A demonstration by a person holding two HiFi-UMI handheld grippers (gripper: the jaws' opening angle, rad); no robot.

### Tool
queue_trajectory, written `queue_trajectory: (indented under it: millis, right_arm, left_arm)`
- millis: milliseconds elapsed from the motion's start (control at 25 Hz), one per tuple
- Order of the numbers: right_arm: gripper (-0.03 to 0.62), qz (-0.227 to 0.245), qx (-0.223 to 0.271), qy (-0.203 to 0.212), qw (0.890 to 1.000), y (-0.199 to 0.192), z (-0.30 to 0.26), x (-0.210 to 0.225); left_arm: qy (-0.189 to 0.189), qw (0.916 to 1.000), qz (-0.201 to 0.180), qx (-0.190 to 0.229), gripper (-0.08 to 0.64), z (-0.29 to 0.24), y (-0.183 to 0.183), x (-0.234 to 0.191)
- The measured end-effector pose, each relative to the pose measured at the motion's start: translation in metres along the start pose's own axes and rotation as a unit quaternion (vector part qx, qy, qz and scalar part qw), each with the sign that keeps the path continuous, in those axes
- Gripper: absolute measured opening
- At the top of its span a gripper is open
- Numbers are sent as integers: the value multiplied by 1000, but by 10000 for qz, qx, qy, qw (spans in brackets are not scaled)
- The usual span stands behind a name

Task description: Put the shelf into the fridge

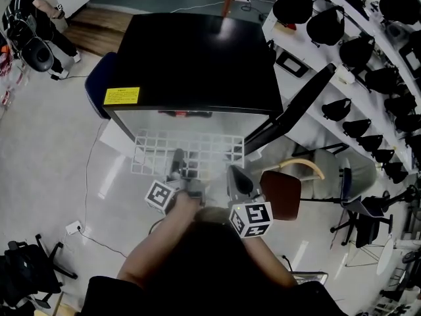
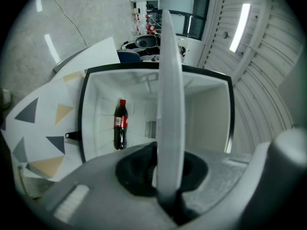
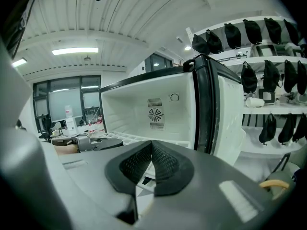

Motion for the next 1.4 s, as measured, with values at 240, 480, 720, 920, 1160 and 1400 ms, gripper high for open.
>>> queue_trajectory:
  millis: [240,480,720,920,1160,1400]
  right_arm:
    - [3,-35,-7,-123,9999,-3,3,2]
    - [2,-18,3,-129,9999,0,0,2]
    - [2,-3,36,-126,9999,4,-3,4]
    - [2,6,23,-134,9999,5,-1,5]
    - [2,48,33,-134,9999,8,0,9]
    - [2,47,-2,-99,9999,6,-2,8]
  left_arm:
    - [40,10000,-23,-4,31,-4,2,-2]
    - [93,9999,-70,-12,31,-5,2,-1]
    - [148,9997,-177,-50,31,-6,2,-5]
    - [137,9998,-126,-11,31,-6,3,-5]
    - [148,9999,-69,-7,31,-8,2,-2]
    - [163,9998,-46,47,31,-8,2,-2]
Point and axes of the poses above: the fingertips, and each gripper's own axes: z backward along the fingers, x to its right, y out of its top, the point moved 5 cm from there along z, backward along the fingers, and after that the axes turned 5 degrees about -x, right-handed, at the moved point
